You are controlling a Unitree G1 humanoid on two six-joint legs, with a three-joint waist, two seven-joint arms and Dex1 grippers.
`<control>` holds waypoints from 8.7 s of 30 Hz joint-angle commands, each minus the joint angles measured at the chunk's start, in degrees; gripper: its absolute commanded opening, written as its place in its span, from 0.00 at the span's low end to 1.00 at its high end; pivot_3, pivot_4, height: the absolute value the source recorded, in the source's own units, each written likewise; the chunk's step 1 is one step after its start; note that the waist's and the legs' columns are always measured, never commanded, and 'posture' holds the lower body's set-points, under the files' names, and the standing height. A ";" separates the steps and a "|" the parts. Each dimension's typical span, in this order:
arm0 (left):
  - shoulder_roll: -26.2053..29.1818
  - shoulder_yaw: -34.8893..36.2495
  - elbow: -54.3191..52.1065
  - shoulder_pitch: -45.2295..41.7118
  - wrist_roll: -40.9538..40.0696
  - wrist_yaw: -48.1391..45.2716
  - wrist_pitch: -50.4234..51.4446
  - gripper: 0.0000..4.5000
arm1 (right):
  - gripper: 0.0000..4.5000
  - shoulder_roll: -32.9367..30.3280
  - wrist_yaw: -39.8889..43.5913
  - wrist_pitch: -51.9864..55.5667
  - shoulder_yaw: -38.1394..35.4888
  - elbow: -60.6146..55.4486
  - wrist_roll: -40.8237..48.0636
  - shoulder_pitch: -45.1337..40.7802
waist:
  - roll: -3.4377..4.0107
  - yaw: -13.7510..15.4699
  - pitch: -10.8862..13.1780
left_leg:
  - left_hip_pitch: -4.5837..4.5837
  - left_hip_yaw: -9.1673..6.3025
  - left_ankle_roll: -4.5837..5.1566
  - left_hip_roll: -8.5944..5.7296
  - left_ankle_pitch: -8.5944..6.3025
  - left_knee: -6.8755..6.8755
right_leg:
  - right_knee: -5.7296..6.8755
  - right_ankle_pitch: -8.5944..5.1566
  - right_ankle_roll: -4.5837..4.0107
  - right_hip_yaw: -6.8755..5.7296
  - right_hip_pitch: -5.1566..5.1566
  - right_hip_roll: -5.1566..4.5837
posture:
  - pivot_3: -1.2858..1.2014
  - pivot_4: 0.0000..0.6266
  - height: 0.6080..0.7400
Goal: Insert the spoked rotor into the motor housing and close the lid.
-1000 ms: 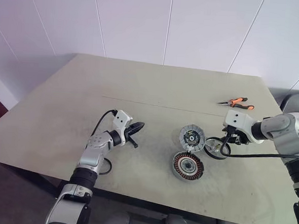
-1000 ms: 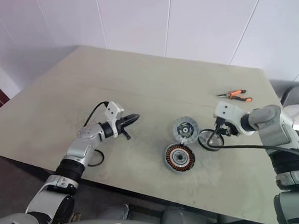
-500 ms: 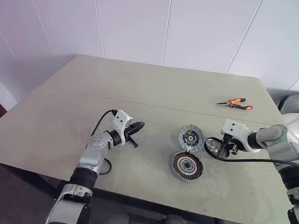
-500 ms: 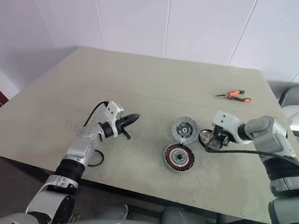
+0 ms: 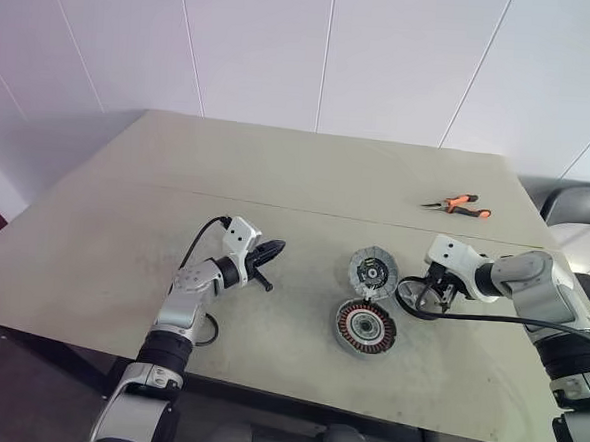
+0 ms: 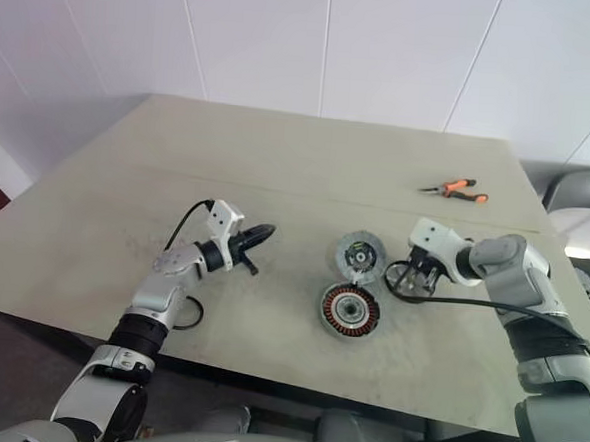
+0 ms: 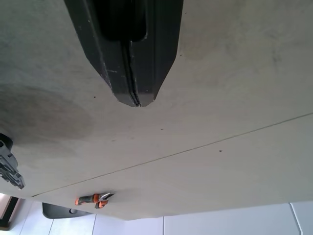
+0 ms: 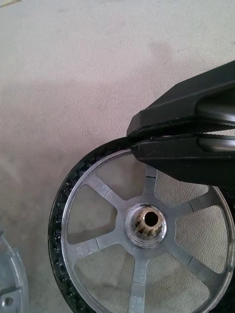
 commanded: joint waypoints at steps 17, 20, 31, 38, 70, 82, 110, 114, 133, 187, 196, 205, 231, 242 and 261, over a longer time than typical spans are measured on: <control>0.03 -0.95 -0.70 -1.80 -0.65 -0.22 -0.69 0.00 | 0.00 0.51 2.80 -9.90 -7.30 18.19 8.67 -8.67 | 0.37 0.21 0.14 | 0.09 0.02 0.08 -0.06 -0.05 -0.14 | -0.60 0.03 -0.03 0.00 0.32 -0.08 | 0.52 0.00 1.00; 0.16 -0.97 -0.46 -1.94 -0.77 -0.21 -0.77 0.00 | 0.00 0.90 -0.56 -10.94 -8.77 20.39 9.08 -10.97 | 0.54 0.39 0.13 | -0.07 0.01 0.08 -0.07 -0.05 -0.14 | -0.60 0.03 -0.03 0.00 0.17 -0.08 | 0.52 0.00 1.00; 0.40 -1.06 1.05 -2.93 -0.30 0.25 -1.71 0.00 | 0.00 5.45 -8.60 -8.33 -14.50 15.42 14.06 -13.84 | 0.68 0.48 0.11 | -0.57 0.06 0.07 -0.07 -0.04 -0.25 | -0.56 0.06 -0.03 0.06 -0.44 -0.10 | 0.52 0.00 1.00; 0.27 -0.55 1.58 -3.47 -0.87 0.70 -2.12 0.00 | 0.00 10.06 -8.61 -2.94 -17.64 6.69 21.59 -13.22 | 0.70 0.41 0.11 | -0.58 0.05 0.07 -0.08 -0.04 -0.25 | -0.56 0.06 -0.03 0.05 -0.45 -0.10 | 0.52 0.00 1.00; -14.70 18.39 -8.24 -8.76 -45.57 5.48 36.88 0.75 | 0.00 27.86 -20.06 -5.03 -23.06 7.04 32.07 -16.65 | 0.72 -1.00 0.10 | -0.56 0.02 0.07 -0.09 -0.03 -0.23 | -0.50 0.06 -0.03 0.07 -0.45 -0.07 | 0.52 0.00 1.00; -19.21 25.60 -5.17 -11.93 -62.22 19.56 51.20 0.99 | 0.00 28.39 -19.42 -7.57 -22.22 10.23 31.19 -17.43 | 0.72 -1.21 0.10 | -0.56 0.01 0.07 -0.08 -0.03 -0.23 | -0.50 0.06 -0.02 0.07 -0.46 -0.06 | 0.52 0.00 1.00; -16.04 22.14 0.63 -15.69 -56.04 19.82 35.90 0.99 | 0.00 29.77 -16.88 -6.33 -21.84 7.13 32.82 -16.45 | 0.73 -1.25 0.11 | -0.55 0.14 -0.21 -0.18 0.12 -0.25 | -0.54 0.07 -0.04 0.16 -0.49 -0.06 | 0.52 0.00 1.00; -14.23 17.80 -1.94 -14.93 -49.17 15.24 33.29 0.99 | 0.00 29.91 -16.80 -6.44 -21.79 7.41 32.74 -16.62 | 0.74 -1.18 0.11 | -0.55 0.15 -0.15 -0.15 0.08 -0.33 | -0.53 0.07 -0.04 0.17 -0.54 -0.04 | 0.52 0.00 1.00; -11.12 12.19 -3.88 -14.16 -34.61 7.23 24.82 0.72 | 0.00 30.30 -16.65 -6.85 -21.61 7.84 32.41 -16.52 | 0.75 -1.11 0.11 | -0.55 0.13 0.03 -0.12 -0.02 -0.32 | -0.53 0.07 -0.03 0.19 -0.53 -0.06 | 0.52 0.00 1.00; -2.94 -11.08 3.83 -8.29 10.00 9.73 -27.86 0.09 | 0.44 21.89 -21.63 -20.78 -27.81 22.73 30.53 -24.32 | 0.89 -1.05 0.09 | -0.51 0.18 0.06 -0.15 -0.03 -0.38 | -0.53 0.08 -0.05 0.21 -0.53 -0.08 | 0.52 0.00 1.00; 3.22 -15.82 9.49 -12.31 35.02 32.23 -50.91 0.09 | 0.44 21.14 -22.44 -23.13 -27.72 25.71 29.79 -25.15 | 0.93 -0.87 0.08 | -0.49 0.19 0.07 -0.15 -0.02 -0.41 | -0.52 0.08 -0.04 0.25 -0.53 -0.12 | 0.52 0.00 1.00; 8.02 -27.60 10.65 -19.30 62.59 61.98 -57.74 0.09 | 0.44 21.18 -22.86 -24.13 -27.61 28.16 28.73 -25.58 | 0.96 -0.71 0.06 | -0.45 0.19 0.06 -0.19 -0.02 -0.56 | -0.49 0.10 0.00 0.25 -0.56 -0.13 | 0.52 0.00 1.00; 8.73 -41.55 19.23 -24.74 65.75 60.67 -72.44 0.09 | 0.44 19.47 -27.52 -21.38 -29.22 18.73 29.14 -16.62 | 0.99 -0.83 0.04 | -0.37 0.32 0.05 -0.19 0.01 -0.87 | -0.46 0.10 0.00 0.27 -0.68 -0.16 | 0.52 0.00 1.00; 10.30 -41.68 18.72 -23.11 64.53 59.24 -76.24 0.09 | 0.44 18.88 -28.57 -19.82 -30.50 13.83 30.01 -12.37 | 1.00 -0.81 0.03 | -0.35 0.33 0.05 -0.18 0.01 -0.85 | -0.44 0.10 0.00 0.28 -0.66 -0.16 | 0.52 0.00 1.00; 11.15 -42.15 18.98 -23.85 65.71 59.75 -78.46 0.09 | 0.44 16.84 -29.24 -19.61 -32.23 12.37 30.14 -10.68 | 1.00 -0.79 0.02 | -0.31 0.39 0.06 -0.18 0.01 -0.79 | -0.34 0.10 0.00 0.29 -0.65 -0.15 | 0.52 0.00 1.00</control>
